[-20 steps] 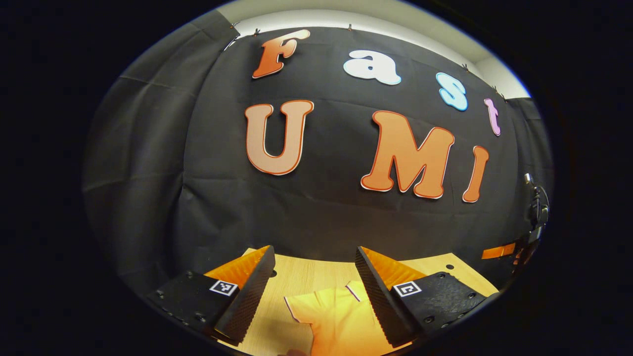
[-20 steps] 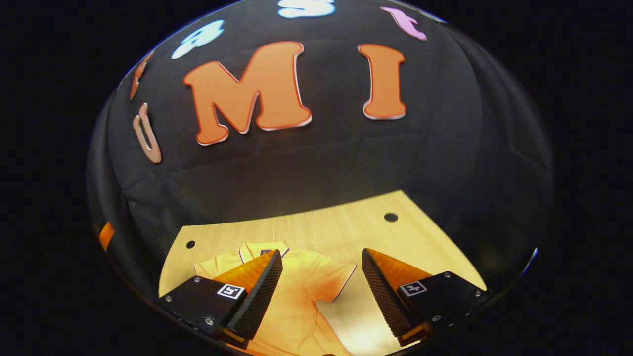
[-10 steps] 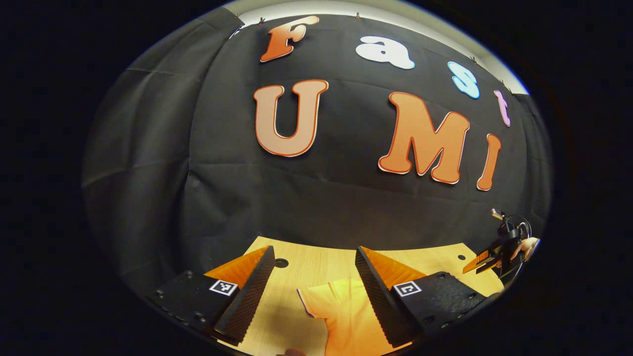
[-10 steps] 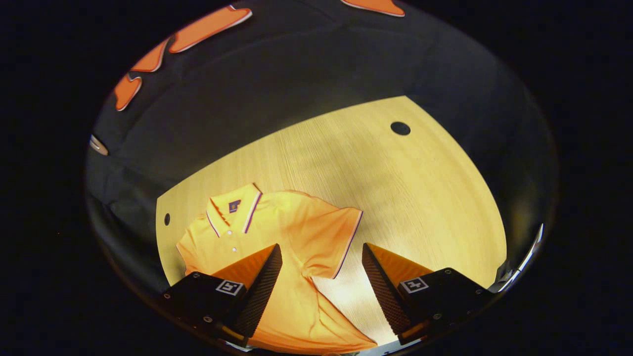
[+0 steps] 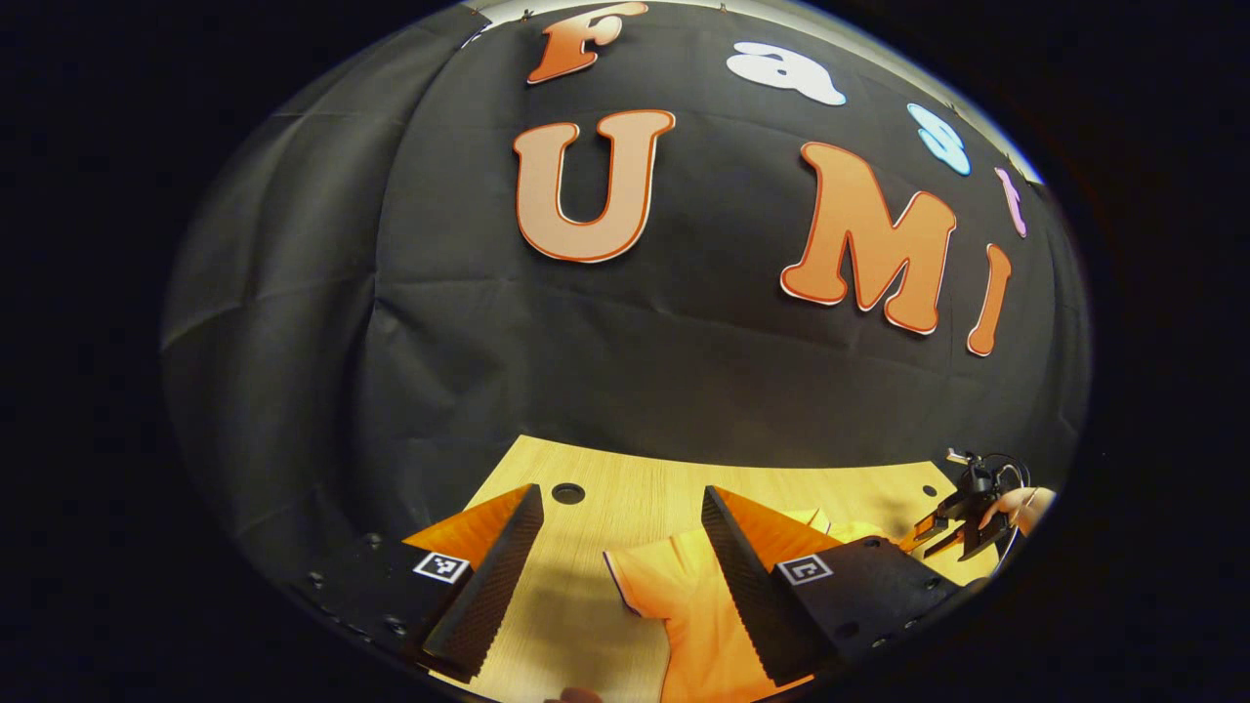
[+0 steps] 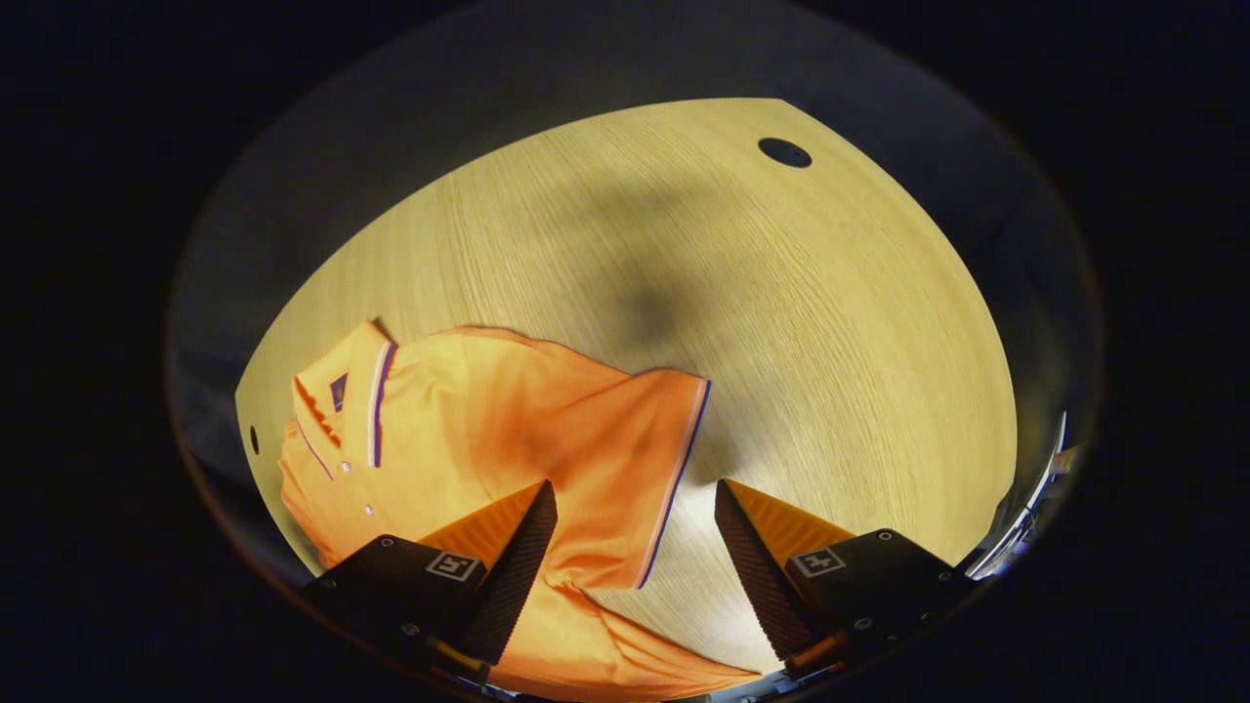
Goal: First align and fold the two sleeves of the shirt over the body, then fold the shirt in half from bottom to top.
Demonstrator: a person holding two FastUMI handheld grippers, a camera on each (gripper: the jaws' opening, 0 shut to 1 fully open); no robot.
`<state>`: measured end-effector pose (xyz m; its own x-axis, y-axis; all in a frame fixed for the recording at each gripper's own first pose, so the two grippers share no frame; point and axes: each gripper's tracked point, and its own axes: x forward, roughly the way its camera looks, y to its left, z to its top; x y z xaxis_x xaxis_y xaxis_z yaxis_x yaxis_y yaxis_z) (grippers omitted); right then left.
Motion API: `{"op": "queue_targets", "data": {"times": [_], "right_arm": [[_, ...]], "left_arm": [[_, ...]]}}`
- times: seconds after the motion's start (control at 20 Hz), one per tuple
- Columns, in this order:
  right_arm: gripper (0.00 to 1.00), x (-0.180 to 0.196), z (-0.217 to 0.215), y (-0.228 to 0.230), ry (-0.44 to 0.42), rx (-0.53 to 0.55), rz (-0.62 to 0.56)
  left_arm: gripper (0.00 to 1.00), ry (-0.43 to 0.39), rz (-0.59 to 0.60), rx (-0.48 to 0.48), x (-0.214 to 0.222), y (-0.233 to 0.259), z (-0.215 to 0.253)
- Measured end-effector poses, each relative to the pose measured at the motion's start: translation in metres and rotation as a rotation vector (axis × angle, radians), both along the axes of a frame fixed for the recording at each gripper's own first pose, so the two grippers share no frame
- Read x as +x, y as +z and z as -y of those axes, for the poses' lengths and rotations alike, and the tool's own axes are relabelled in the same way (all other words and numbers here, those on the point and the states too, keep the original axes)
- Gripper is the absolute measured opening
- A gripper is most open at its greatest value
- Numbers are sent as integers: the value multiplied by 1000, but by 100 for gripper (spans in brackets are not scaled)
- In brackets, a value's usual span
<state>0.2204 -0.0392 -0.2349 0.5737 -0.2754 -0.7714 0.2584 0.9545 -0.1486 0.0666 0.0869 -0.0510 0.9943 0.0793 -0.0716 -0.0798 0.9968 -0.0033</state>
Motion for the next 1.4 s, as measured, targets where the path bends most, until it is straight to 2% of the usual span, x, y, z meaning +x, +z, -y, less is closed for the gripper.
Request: {"op": "queue_targets", "data": {"times": [0.2,0.55,0.6,0.65,0.7,0.75,0.8,0.85,0.9,1.0,1.2,1.4], "right_arm": [[99,7,5,-10,-29,-17,-2],[84,12,2,-13,-34,-19,28],[78,13,2,-12,-53,-11,41],[55,13,3,-11,-75,5,56],[51,12,3,-10,-90,19,62],[23,11,4,-10,-82,20,70],[22,12,4,-8,-66,19,82],[9,15,1,-8,-61,41,106],[5,16,-3,-5,-48,71,137],[5,17,-13,-3,-6,119,175],[5,11,-20,24,18,126,247],[4,2,-41,55,114,60,313]], "left_arm": [[98,36,-12,18,5,-6,-14],[98,70,-19,-5,2,-12,-24],[98,74,-18,-7,2,-12,-24],[98,75,-19,-9,1,-12,-25],[98,73,-22,-12,1,-13,-24],[98,72,-23,-13,0,-14,-25],[98,70,-23,-15,0,-14,-25],[98,70,-22,-18,-1,-14,-25],[98,70,-22,-19,-1,-14,-25],[98,67,-17,-20,-1,-13,-25],[98,55,4,-21,-4,-10,-25],[98,40,22,-23,-6,-7,-24]]}}
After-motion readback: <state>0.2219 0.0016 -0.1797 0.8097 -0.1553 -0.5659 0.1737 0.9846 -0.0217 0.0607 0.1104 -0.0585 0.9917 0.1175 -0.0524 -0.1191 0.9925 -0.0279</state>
